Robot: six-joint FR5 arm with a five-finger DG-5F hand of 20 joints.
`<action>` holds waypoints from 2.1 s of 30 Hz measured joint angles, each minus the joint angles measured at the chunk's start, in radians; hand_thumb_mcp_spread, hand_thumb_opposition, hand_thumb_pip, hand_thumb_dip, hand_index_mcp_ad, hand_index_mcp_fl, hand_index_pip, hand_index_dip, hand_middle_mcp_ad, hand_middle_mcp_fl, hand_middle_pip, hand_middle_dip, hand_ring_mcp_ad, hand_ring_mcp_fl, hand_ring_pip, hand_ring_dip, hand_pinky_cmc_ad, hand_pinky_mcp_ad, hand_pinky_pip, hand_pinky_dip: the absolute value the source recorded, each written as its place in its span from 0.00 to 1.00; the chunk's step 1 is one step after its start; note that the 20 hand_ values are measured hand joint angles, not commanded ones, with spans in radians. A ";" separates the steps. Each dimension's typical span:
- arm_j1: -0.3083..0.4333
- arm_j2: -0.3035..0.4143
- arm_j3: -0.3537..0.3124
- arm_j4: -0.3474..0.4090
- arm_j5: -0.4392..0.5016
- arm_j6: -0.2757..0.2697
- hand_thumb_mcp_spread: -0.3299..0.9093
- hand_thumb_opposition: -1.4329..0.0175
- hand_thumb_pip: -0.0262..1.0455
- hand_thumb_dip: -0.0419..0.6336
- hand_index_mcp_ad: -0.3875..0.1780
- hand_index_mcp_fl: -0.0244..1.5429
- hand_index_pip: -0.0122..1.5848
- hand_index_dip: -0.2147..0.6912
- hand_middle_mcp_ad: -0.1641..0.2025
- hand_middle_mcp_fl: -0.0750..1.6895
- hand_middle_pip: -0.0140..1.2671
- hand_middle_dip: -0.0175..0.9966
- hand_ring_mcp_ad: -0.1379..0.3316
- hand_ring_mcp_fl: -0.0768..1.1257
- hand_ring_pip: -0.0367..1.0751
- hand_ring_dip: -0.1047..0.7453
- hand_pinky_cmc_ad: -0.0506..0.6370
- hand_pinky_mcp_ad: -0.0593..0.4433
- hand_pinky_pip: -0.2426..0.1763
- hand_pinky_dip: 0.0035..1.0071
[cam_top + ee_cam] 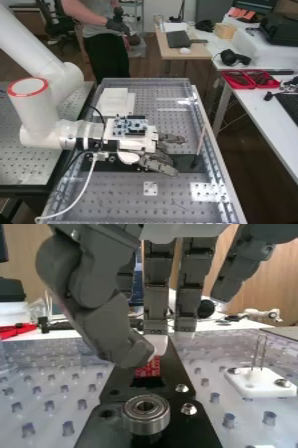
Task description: Grab the pcb board and place it in the clear container
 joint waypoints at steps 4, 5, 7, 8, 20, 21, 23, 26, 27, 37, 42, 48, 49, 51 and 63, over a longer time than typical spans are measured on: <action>-0.001 -0.004 0.002 0.002 0.001 -0.002 0.71 0.31 0.72 0.72 0.45 0.16 0.07 0.27 0.44 0.28 0.70 0.84 0.41 0.45 0.25 0.84 0.58 0.55 0.70 0.19; -0.001 -0.005 0.003 0.003 0.001 -0.002 0.71 0.31 0.72 0.72 0.45 0.16 0.07 0.27 0.44 0.29 0.70 0.84 0.41 0.45 0.25 0.84 0.58 0.55 0.70 0.19; -0.001 -0.007 0.004 0.002 0.002 -0.003 0.71 0.31 0.72 0.72 0.45 0.16 0.07 0.27 0.44 0.29 0.70 0.84 0.41 0.45 0.25 0.84 0.58 0.55 0.70 0.19; -0.001 -0.010 0.005 0.002 0.003 -0.005 0.71 0.31 0.72 0.72 0.45 0.16 0.07 0.27 0.44 0.29 0.70 0.84 0.41 0.45 0.25 0.84 0.58 0.55 0.70 0.19; -0.002 -0.027 0.020 0.003 0.000 -0.003 0.72 0.30 0.72 0.72 0.44 0.16 0.07 0.25 0.44 0.29 0.71 0.85 0.39 0.46 0.27 0.84 0.60 0.55 0.71 0.19; -0.002 -0.027 0.020 0.003 0.000 -0.003 0.72 0.30 0.72 0.72 0.44 0.17 0.07 0.25 0.44 0.29 0.71 0.85 0.39 0.46 0.27 0.84 0.60 0.55 0.71 0.19; -0.001 -0.026 0.019 0.002 -0.001 -0.003 0.72 0.30 0.72 0.72 0.44 0.18 0.07 0.25 0.44 0.30 0.71 0.85 0.39 0.46 0.27 0.84 0.60 0.55 0.71 0.19; -0.001 -0.023 0.016 0.003 -0.001 -0.002 0.72 0.30 0.72 0.72 0.44 0.18 0.07 0.25 0.44 0.30 0.71 0.85 0.39 0.46 0.27 0.84 0.59 0.55 0.72 0.19; -0.001 -0.022 0.016 0.003 -0.001 -0.001 0.72 0.30 0.72 0.72 0.44 0.18 0.07 0.25 0.44 0.30 0.71 0.86 0.39 0.46 0.27 0.84 0.60 0.55 0.72 0.19; 0.003 -0.019 0.009 -0.001 0.007 0.006 0.72 0.30 0.72 0.72 0.41 0.18 0.07 0.24 0.44 0.31 0.71 0.87 0.37 0.47 0.29 0.85 0.61 0.55 0.72 0.19; 0.005 -0.020 0.008 0.004 0.010 0.007 0.72 0.30 0.73 0.72 0.41 0.18 0.07 0.24 0.44 0.31 0.71 0.87 0.37 0.47 0.29 0.85 0.60 0.55 0.72 0.19; 0.007 -0.023 0.010 0.001 0.012 0.006 0.72 0.30 0.73 0.72 0.41 0.18 0.07 0.24 0.44 0.31 0.71 0.87 0.37 0.47 0.29 0.85 0.60 0.55 0.72 0.19; 0.007 -0.023 0.010 0.000 0.013 0.007 0.72 0.30 0.73 0.72 0.41 0.18 0.07 0.24 0.44 0.31 0.71 0.87 0.37 0.47 0.29 0.85 0.60 0.55 0.72 0.19; 0.008 -0.024 0.009 0.002 0.015 0.008 0.73 0.30 0.73 0.72 0.41 0.18 0.07 0.24 0.44 0.32 0.71 0.87 0.37 0.47 0.29 0.85 0.61 0.55 0.72 0.19; 0.010 -0.016 -0.003 0.029 0.018 0.018 0.81 0.23 0.74 0.70 0.41 0.21 0.07 0.24 0.43 0.40 0.80 0.89 0.38 0.53 0.29 0.85 0.62 0.57 0.72 0.19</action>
